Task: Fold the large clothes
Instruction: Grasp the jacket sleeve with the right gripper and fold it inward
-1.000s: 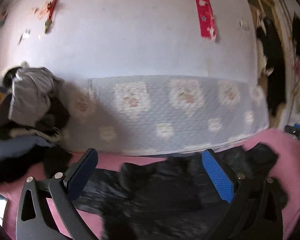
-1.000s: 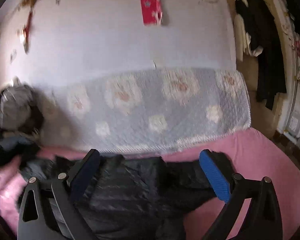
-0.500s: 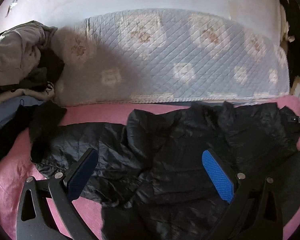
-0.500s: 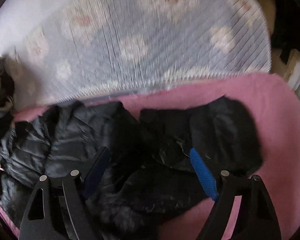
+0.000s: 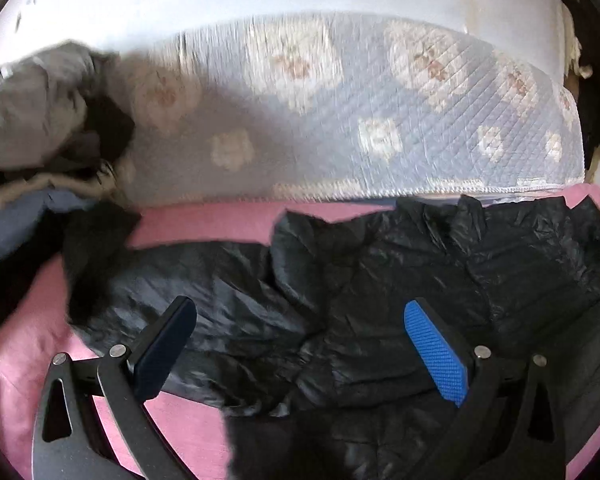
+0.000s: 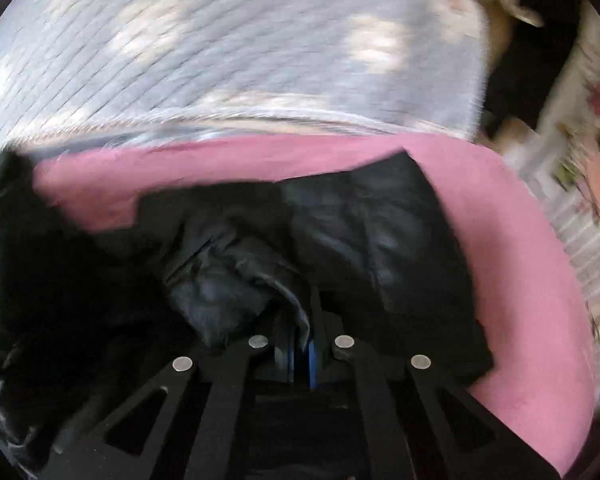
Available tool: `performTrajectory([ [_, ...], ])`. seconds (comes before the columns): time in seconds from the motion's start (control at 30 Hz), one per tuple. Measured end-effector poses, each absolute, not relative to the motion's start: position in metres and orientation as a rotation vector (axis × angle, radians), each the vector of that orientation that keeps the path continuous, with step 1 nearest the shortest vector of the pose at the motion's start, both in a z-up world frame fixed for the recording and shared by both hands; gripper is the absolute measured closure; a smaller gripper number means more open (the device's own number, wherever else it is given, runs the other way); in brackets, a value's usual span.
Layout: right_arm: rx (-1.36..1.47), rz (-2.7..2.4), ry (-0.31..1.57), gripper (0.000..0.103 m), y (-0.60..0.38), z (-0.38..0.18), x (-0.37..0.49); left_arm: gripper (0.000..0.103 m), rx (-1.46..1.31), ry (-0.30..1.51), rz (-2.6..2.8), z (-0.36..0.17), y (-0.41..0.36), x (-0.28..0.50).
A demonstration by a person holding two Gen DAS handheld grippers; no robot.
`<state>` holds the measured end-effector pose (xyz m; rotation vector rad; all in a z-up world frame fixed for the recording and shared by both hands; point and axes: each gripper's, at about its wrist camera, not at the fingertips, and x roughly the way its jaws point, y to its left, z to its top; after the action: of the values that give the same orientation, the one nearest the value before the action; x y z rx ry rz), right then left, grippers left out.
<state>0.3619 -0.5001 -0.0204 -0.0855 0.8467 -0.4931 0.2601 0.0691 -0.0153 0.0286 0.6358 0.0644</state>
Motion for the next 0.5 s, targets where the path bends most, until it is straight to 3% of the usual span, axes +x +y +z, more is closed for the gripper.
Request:
performTrajectory([
  [0.33,0.121,-0.250,0.630,0.099,-0.435,0.078,0.277,0.000,0.028,0.619,0.015,0.004,0.054,0.230],
  [0.5,0.090,-0.084,0.586,0.099,-0.363,0.088,0.247,0.000,0.014,0.588,-0.037,0.011,0.046,0.215],
])
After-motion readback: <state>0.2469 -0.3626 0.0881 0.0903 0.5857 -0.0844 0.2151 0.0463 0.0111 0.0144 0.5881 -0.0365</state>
